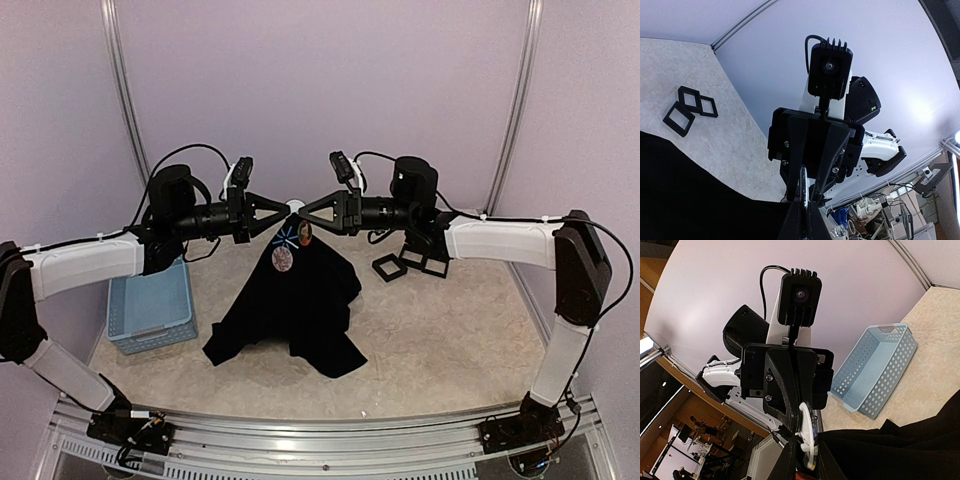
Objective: Remove the brooch from the garment
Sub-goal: Pass from the left arm to the right
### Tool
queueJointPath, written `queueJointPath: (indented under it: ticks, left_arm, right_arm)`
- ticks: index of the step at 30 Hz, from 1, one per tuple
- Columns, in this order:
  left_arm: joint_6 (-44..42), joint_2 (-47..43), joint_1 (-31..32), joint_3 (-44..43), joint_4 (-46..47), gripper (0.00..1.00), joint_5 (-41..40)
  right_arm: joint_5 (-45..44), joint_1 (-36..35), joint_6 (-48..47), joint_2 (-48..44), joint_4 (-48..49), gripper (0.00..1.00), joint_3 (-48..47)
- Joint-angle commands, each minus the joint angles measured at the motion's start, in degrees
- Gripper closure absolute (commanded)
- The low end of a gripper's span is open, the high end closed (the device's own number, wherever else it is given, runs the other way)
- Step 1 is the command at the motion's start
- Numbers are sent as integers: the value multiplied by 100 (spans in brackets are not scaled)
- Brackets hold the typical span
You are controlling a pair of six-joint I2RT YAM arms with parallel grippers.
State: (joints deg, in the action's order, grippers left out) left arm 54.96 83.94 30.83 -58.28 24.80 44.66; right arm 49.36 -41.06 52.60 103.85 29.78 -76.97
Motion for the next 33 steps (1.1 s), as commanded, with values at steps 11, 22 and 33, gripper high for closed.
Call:
queueJointPath:
  ticks: [11, 22, 33]
  left_arm:
    - [634, 12, -233, 221, 498, 100, -317]
    - [565, 102, -257, 146, 265, 96, -327]
    - [-965, -69, -419, -412, -1742, 12, -393]
  right_arm:
    - [440, 45, 93, -49, 467, 91, 6]
    - [412, 122, -25, -110, 300, 100, -2]
    - [-29, 379, -2786, -526, -3535, 100, -807]
